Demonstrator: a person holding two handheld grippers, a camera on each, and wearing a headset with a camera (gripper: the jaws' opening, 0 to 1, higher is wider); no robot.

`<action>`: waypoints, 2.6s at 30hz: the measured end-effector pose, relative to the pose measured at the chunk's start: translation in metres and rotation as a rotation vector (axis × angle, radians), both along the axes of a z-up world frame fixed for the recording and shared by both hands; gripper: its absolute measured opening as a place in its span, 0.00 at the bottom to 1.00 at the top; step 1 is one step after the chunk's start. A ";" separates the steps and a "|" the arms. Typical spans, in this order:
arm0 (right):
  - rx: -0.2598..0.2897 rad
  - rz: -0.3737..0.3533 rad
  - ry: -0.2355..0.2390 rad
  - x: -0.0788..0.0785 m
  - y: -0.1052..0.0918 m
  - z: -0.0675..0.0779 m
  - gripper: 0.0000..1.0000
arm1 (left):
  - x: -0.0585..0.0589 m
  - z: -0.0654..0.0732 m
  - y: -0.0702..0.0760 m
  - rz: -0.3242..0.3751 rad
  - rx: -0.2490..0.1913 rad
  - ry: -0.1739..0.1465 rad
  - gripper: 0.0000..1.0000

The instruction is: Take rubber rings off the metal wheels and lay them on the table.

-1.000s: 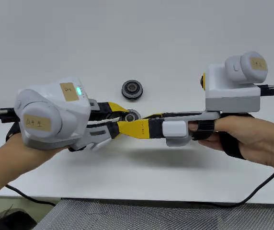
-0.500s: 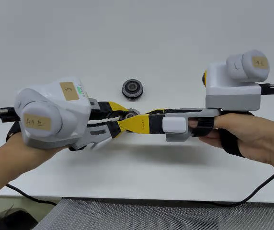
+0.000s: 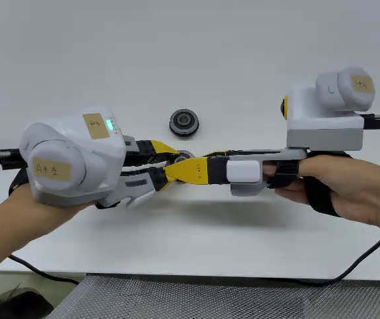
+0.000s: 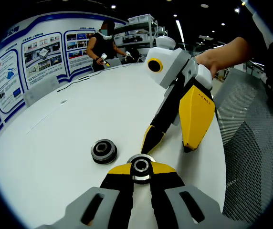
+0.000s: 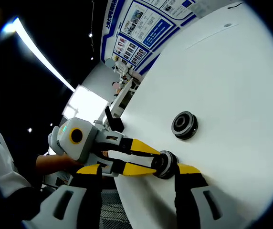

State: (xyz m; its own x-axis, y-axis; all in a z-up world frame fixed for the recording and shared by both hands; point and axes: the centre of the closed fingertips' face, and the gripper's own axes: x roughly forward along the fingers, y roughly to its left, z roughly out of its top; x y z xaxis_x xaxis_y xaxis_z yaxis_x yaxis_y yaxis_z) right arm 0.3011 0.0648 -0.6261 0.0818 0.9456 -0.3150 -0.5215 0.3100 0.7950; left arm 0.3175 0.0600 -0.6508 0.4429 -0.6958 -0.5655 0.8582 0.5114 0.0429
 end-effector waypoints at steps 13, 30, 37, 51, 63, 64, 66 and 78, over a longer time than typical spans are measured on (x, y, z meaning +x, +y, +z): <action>-0.018 -0.005 0.003 0.000 0.001 -0.005 0.64 | 0.000 0.000 0.000 -0.002 0.004 0.000 0.12; 0.014 -0.015 0.034 -0.004 0.000 0.000 0.63 | 0.000 0.000 0.001 -0.001 0.006 0.000 0.12; 0.005 -0.034 0.013 0.002 -0.002 -0.002 0.63 | 0.000 0.000 0.001 -0.001 0.006 0.000 0.12; 0.029 -0.034 0.011 0.008 0.010 -0.002 0.66 | 0.001 0.000 0.001 -0.002 0.004 0.001 0.12; 0.030 -0.028 0.018 0.003 0.005 0.000 0.66 | 0.000 0.000 0.000 -0.005 0.004 0.002 0.12; 0.031 -0.030 0.015 0.003 0.004 0.001 0.66 | 0.000 0.000 0.000 -0.006 0.005 0.002 0.12; 0.032 -0.036 0.014 0.004 0.002 0.002 0.66 | 0.000 0.000 0.000 -0.006 0.004 0.002 0.12; 0.030 -0.033 0.010 0.002 0.004 0.000 0.65 | 0.000 0.000 0.000 -0.005 0.005 0.003 0.12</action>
